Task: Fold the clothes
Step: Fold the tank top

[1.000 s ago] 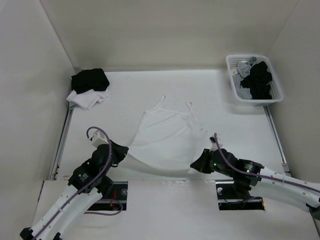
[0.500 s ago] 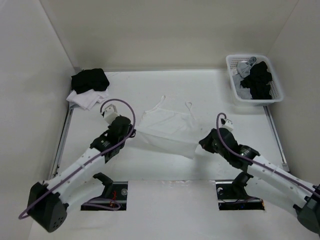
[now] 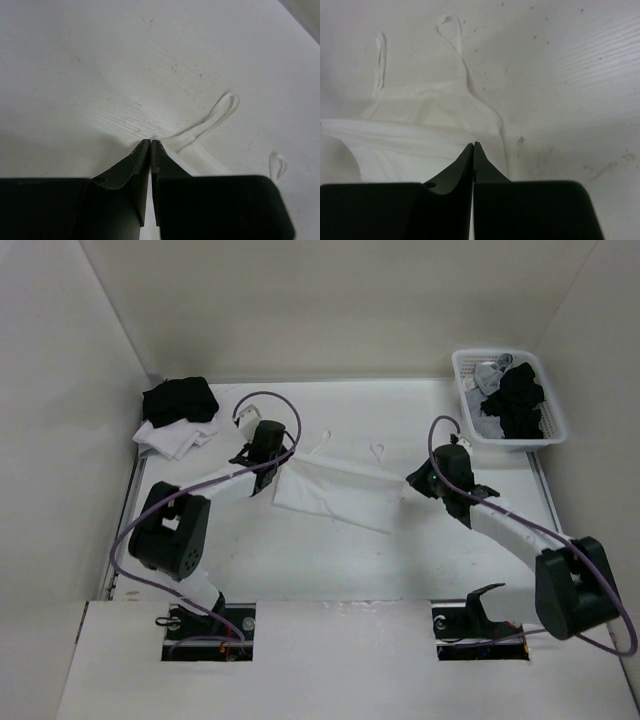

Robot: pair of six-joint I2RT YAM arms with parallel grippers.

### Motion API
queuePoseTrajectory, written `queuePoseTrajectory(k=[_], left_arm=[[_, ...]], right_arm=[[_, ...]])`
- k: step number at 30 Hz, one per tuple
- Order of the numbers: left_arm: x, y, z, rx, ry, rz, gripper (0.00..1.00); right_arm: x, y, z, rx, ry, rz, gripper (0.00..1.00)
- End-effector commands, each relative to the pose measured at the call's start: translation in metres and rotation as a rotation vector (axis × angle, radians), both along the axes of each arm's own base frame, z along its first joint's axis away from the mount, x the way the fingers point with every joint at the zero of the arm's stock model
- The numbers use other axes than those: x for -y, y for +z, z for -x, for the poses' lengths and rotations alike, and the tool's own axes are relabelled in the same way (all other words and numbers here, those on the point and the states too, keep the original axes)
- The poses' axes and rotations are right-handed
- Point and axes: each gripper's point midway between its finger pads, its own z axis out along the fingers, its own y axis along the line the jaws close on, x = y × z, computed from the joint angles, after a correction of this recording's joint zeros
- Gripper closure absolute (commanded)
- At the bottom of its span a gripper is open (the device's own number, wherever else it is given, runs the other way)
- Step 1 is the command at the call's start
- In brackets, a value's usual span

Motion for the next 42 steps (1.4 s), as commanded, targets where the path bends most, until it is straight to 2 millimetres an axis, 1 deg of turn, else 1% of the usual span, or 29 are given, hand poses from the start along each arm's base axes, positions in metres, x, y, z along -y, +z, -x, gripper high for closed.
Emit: queuePoseTrajectory(k=[1, 4, 6, 8, 10, 11, 12, 14, 15, 16, 17, 18, 19, 20, 21, 22, 23, 24, 26, 27, 29, 32, 38, 42], left_arm=[[0.012, 0.026, -0.040, 0.101, -0.015, 0.017, 0.95], [0.016, 0.017, -0.056, 0.093, -0.013, 0.005, 0.91], [0.018, 0.017, -0.063, 0.105, -0.014, 0.008, 0.83], [0.018, 0.020, -0.061, 0.114, -0.028, 0.020, 0.71], [0.014, 0.025, -0.047, 0.123, -0.036, 0.026, 0.64], [0.009, 0.027, -0.036, 0.131, -0.032, 0.025, 0.63], [0.005, 0.026, -0.023, 0.134, -0.029, 0.035, 0.63], [0.000, 0.017, 0.008, 0.127, -0.038, 0.056, 0.64], [0.000, 0.011, 0.025, 0.116, -0.053, 0.059, 0.64], [-0.003, 0.002, 0.042, 0.098, -0.065, 0.056, 0.64], [-0.006, -0.005, 0.058, 0.081, -0.081, 0.058, 0.64], [-0.009, -0.013, 0.072, 0.063, -0.096, 0.058, 0.64], [-0.014, -0.022, 0.085, 0.041, -0.106, 0.062, 0.63], [-0.018, -0.029, 0.096, 0.021, -0.117, 0.072, 0.63], [-0.021, -0.033, 0.102, 0.006, -0.125, 0.080, 0.62], [-0.021, -0.038, 0.109, -0.011, -0.144, 0.099, 0.62], [-0.020, -0.042, 0.114, -0.028, -0.164, 0.121, 0.61], [-0.018, -0.043, 0.116, -0.033, -0.177, 0.141, 0.61], [-0.016, -0.045, 0.115, -0.031, -0.190, 0.158, 0.60], [-0.014, -0.045, 0.113, -0.023, -0.194, 0.163, 0.59], [-0.010, -0.043, 0.109, -0.011, -0.209, 0.165, 0.58], [-0.004, -0.044, 0.104, -0.009, -0.221, 0.164, 0.57], [-0.011, -0.055, 0.105, -0.032, -0.192, 0.158, 0.63], [-0.010, -0.059, 0.104, -0.041, -0.194, 0.160, 0.63]], right_arm=[[-0.001, 0.021, -0.045, 0.101, 0.001, -0.030, 0.98], [0.002, 0.015, -0.071, 0.096, -0.027, -0.029, 0.97], [0.003, 0.015, -0.088, 0.107, -0.046, -0.036, 0.93], [-0.001, 0.016, -0.097, 0.111, -0.043, -0.054, 0.80], [0.001, 0.017, -0.094, 0.121, -0.048, -0.040, 0.64], [0.001, 0.016, -0.088, 0.121, -0.049, -0.034, 0.59], [0.000, 0.013, -0.079, 0.119, -0.046, -0.031, 0.57], [-0.001, 0.010, -0.059, 0.125, -0.040, -0.028, 0.56], [-0.004, 0.007, -0.043, 0.131, -0.029, -0.027, 0.61], [-0.008, 0.004, -0.032, 0.129, -0.016, -0.029, 0.68], [-0.013, 0.000, -0.016, 0.124, 0.003, -0.028, 0.78], [-0.015, -0.005, -0.001, 0.114, 0.012, -0.028, 0.91], [-0.017, -0.011, 0.014, 0.097, 0.015, -0.036, 0.98], [-0.021, -0.017, 0.029, 0.078, 0.030, -0.042, 0.99], [-0.024, -0.024, 0.043, 0.055, 0.041, -0.045, 0.99], [-0.025, -0.030, 0.055, 0.037, 0.045, -0.045, 0.96], [-0.025, -0.033, 0.064, 0.023, 0.038, -0.052, 0.88], [-0.025, -0.037, 0.072, 0.010, 0.032, -0.058, 0.77], [-0.021, -0.041, 0.082, 0.000, 0.013, -0.063, 0.61], [-0.019, -0.043, 0.086, -0.006, 0.000, -0.061, 0.59], [-0.015, -0.047, 0.089, -0.014, -0.012, -0.060, 0.57], [-0.016, -0.052, 0.090, -0.036, -0.002, -0.057, 0.54], [-0.023, -0.057, 0.083, -0.054, 0.011, -0.050, 0.54], [-0.025, -0.059, 0.080, -0.059, 0.015, -0.054, 0.54]])
